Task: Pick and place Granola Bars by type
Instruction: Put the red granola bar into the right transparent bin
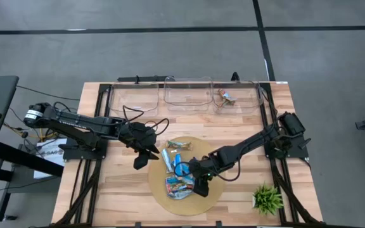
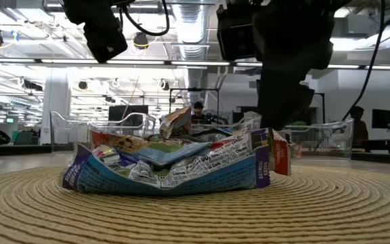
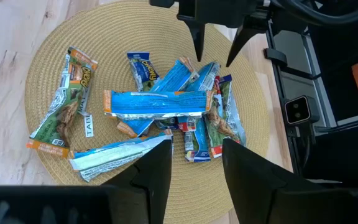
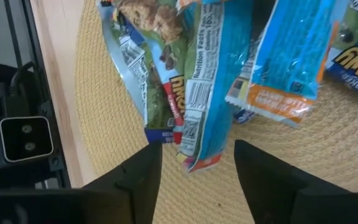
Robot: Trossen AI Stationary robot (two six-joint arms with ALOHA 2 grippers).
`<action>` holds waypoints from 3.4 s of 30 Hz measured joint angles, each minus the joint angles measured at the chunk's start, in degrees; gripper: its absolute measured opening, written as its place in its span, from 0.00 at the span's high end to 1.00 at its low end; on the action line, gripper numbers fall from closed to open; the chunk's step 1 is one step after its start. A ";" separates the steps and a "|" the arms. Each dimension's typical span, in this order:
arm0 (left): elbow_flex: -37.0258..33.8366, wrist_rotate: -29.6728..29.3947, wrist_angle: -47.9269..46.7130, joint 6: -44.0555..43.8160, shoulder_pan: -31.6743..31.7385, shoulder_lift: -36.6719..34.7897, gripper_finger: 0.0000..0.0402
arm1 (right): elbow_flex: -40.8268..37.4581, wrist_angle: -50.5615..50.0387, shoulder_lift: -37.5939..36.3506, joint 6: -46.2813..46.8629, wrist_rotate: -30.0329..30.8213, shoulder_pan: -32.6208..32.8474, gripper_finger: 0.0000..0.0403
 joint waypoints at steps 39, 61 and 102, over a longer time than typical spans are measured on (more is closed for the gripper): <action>-0.01 -2.71 4.32 -0.02 0.04 -0.04 0.66 | 6.09 -1.07 0.15 -3.88 -1.63 -2.56 0.90; 0.01 -10.62 13.71 -0.02 0.04 -0.61 0.66 | 6.58 -25.93 -21.20 0.66 26.66 -28.43 0.98; 0.01 -7.43 12.27 1.35 -0.23 -0.55 0.66 | 6.54 -34.90 -22.01 -18.31 12.11 -38.35 0.59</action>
